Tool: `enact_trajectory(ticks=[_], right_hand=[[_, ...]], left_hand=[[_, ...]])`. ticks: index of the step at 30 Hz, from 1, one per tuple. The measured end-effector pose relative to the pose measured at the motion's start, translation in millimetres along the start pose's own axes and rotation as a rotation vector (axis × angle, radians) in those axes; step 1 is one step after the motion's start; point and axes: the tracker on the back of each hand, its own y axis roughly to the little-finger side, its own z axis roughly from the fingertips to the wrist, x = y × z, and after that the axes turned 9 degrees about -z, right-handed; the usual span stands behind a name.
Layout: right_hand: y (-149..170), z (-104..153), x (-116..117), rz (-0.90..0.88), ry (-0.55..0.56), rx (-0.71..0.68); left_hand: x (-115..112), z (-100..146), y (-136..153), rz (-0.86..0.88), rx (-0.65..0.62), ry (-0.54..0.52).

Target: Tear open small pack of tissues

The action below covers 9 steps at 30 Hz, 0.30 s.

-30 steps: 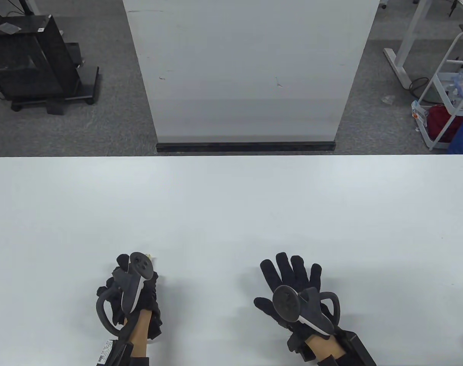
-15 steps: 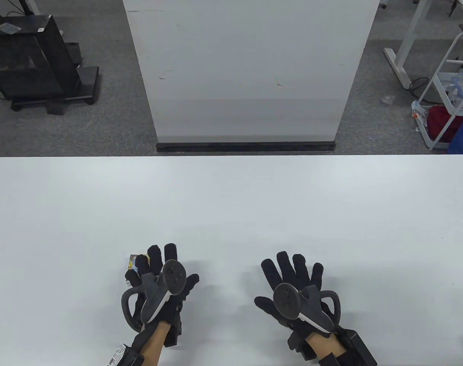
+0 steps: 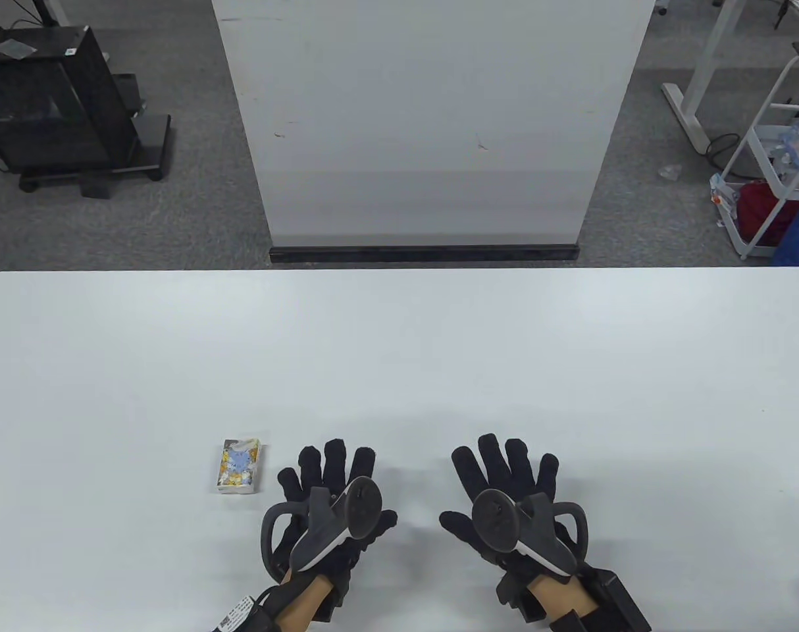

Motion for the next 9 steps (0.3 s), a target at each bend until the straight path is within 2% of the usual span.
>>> enact_trajectory(ticks=[5, 9], right_hand=[[1.5, 0.3, -1.1, 0.005, 0.004, 0.011], [16.5, -0.7, -14.9, 0.030, 0.005, 0.083]], left_hand=[[-3.0, -0.1, -3.2, 0.005, -0.013, 0.019], [-3.3, 0.6, -4.5, 0.012, -0.021, 0.026]])
